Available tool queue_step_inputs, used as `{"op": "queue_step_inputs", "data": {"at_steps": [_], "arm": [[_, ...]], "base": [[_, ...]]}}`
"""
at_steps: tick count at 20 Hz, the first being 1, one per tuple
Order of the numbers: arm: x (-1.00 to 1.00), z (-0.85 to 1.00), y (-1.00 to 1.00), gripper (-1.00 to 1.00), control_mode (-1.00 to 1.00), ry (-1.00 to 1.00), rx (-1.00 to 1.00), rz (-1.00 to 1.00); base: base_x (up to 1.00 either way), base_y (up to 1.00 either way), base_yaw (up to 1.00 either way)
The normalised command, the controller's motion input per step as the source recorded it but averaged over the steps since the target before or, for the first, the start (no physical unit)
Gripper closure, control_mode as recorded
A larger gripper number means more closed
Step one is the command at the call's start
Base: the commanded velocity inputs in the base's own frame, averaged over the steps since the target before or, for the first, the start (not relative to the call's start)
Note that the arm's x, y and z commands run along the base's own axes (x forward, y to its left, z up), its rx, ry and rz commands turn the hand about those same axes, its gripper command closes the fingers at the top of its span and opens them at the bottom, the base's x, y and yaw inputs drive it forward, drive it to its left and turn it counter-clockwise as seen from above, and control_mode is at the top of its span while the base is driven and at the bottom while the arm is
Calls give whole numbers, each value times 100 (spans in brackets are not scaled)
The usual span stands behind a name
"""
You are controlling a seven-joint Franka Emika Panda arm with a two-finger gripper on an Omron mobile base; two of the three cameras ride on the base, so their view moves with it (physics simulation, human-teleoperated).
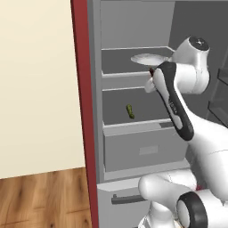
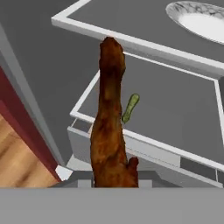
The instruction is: Transport the chicken drumstick from the fridge to the microwave and turn on the microwave.
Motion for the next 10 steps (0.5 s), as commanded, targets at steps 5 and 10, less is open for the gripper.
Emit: {"op": "queue_step_inputs", "data": {"at_steps": [5, 10], "arm": [[-52, -24, 16, 100, -100, -1, -1, -35], [-34, -15, 1, 100, -100, 0, 0, -31]], "base": [[0, 0, 0], [0, 0, 0]]}}
